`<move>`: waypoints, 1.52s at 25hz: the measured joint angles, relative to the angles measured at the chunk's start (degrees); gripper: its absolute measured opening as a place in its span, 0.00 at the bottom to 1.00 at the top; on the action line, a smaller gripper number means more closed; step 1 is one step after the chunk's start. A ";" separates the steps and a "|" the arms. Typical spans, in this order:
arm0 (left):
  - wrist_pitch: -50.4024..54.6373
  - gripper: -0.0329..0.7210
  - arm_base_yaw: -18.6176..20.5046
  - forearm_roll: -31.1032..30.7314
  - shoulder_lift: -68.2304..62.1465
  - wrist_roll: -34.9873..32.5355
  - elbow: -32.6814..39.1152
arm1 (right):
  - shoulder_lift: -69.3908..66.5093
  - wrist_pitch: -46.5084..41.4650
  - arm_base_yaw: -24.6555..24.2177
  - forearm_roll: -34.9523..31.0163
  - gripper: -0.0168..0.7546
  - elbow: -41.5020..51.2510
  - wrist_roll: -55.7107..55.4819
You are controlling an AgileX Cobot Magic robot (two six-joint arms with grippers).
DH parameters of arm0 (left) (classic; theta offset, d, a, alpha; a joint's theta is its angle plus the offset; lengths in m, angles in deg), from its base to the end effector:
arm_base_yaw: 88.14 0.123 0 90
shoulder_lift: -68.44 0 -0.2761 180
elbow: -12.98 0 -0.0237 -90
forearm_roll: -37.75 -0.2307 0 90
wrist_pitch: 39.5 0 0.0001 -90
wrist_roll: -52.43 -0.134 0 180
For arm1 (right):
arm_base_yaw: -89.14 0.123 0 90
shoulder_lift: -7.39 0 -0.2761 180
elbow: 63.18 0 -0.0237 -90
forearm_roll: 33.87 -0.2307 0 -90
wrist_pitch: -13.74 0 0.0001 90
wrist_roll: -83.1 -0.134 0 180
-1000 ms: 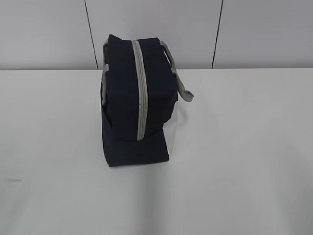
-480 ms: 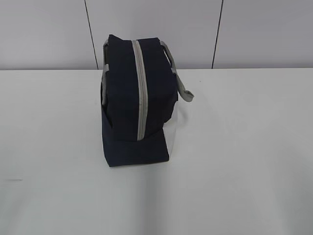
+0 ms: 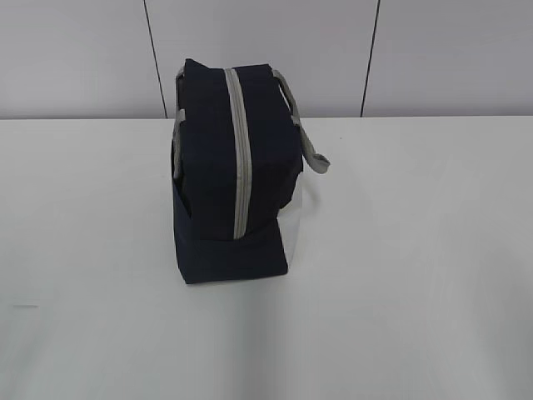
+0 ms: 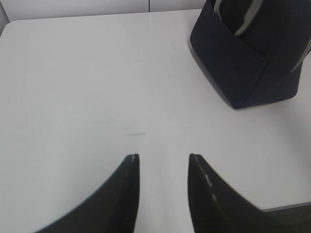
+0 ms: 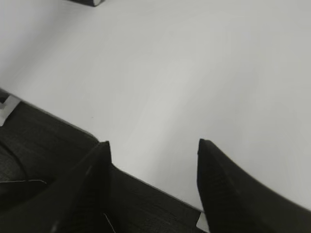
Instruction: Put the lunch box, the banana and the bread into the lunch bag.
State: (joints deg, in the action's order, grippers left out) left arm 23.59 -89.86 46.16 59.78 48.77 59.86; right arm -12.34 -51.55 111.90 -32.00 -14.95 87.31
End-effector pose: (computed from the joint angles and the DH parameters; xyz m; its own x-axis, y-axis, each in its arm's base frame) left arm 0.0202 -0.0181 0.2514 -0.4755 0.0114 -0.8796 0.1431 0.9876 -0.0646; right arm 0.0408 0.0128 0.2329 -0.5974 -0.3449 -0.7240 -0.4204 0.9035 -0.0836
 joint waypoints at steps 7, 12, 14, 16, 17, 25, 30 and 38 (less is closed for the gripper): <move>0.00 0.36 0.00 0.00 0.00 0.00 0.00 | 1.43 0.00 -9.36 0.00 0.59 0.00 -0.11; 0.00 0.36 0.00 0.00 0.00 0.00 0.00 | 6.18 0.00 -13.17 0.00 0.59 0.00 -0.11; 0.00 0.36 0.00 0.00 0.00 0.00 0.00 | 8.40 0.00 -13.89 0.00 0.59 0.00 -0.11; 0.00 0.36 0.00 0.00 0.00 0.00 0.00 | 10.45 0.00 -14.27 0.00 0.59 0.00 -0.11; 0.00 0.36 0.00 0.00 0.00 0.00 0.00 | 11.33 0.00 -14.86 0.00 0.59 0.00 -0.11; 0.00 0.36 0.00 0.00 0.00 0.00 0.00 | 12.63 0.00 -21.77 0.00 0.59 0.00 -0.11; 0.00 0.36 0.00 0.00 0.00 0.00 0.00 | 12.63 0.00 -24.78 0.00 0.59 0.00 -0.11; 0.00 0.36 0.00 0.00 0.00 0.00 0.00 | 12.63 0.00 -24.78 0.00 0.59 0.00 -0.11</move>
State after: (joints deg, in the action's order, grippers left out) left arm 23.59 -89.86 46.16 59.78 48.77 59.86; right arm 0.29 -51.55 87.12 -32.00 -14.95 87.20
